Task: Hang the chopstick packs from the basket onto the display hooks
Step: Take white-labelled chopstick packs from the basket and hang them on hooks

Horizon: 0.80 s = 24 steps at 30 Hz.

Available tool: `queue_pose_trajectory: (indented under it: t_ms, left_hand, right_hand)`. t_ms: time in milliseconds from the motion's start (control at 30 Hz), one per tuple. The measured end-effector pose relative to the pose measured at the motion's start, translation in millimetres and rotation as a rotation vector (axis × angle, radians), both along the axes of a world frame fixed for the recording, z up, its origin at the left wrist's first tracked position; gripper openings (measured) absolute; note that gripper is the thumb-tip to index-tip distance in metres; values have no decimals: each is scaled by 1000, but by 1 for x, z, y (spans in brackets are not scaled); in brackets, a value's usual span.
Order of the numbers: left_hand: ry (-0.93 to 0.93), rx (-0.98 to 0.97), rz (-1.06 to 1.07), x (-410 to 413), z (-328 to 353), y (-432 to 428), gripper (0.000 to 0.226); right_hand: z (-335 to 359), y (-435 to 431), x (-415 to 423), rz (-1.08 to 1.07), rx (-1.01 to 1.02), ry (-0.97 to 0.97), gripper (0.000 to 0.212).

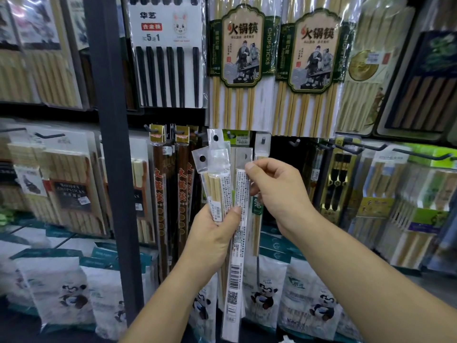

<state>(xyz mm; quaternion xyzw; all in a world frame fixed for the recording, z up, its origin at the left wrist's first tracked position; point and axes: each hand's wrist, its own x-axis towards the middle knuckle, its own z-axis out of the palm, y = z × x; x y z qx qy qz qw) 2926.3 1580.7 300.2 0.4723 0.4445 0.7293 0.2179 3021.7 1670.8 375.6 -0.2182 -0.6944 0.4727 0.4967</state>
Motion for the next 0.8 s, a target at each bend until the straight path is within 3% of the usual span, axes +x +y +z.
queue_pose_trajectory:
  t_ms: [100,267,400,567,600,700,800]
  left_hand:
    - [-27,5,-11,-3,-2,1,20]
    - [-96,-53,16,-9,-5,3,33]
    - [52,-121,61,-12,-8,0,46]
    - [-69,-51,-41,-8,-4,-3,29]
    - [-89,-49,-58,-8,-3,-3,30]
    - [-143,-56,-83,-6,-2,-3,66]
    - [-201,-49,-94,-6,-3,-3,61]
  right_hand:
    - [7,3,2,-45,7,47,17]
    - [23,13,4,-136,-4,88,24]
    - [29,19,-1,-179,-4,78,28]
    - [24,26,-5,-192,-26,50,29]
    - [22,27,-5,-207,-21,40,29]
    - [17,33,-5,-265,-10,9,32]
    - [13,36,-5,-310,-9,-13,39]
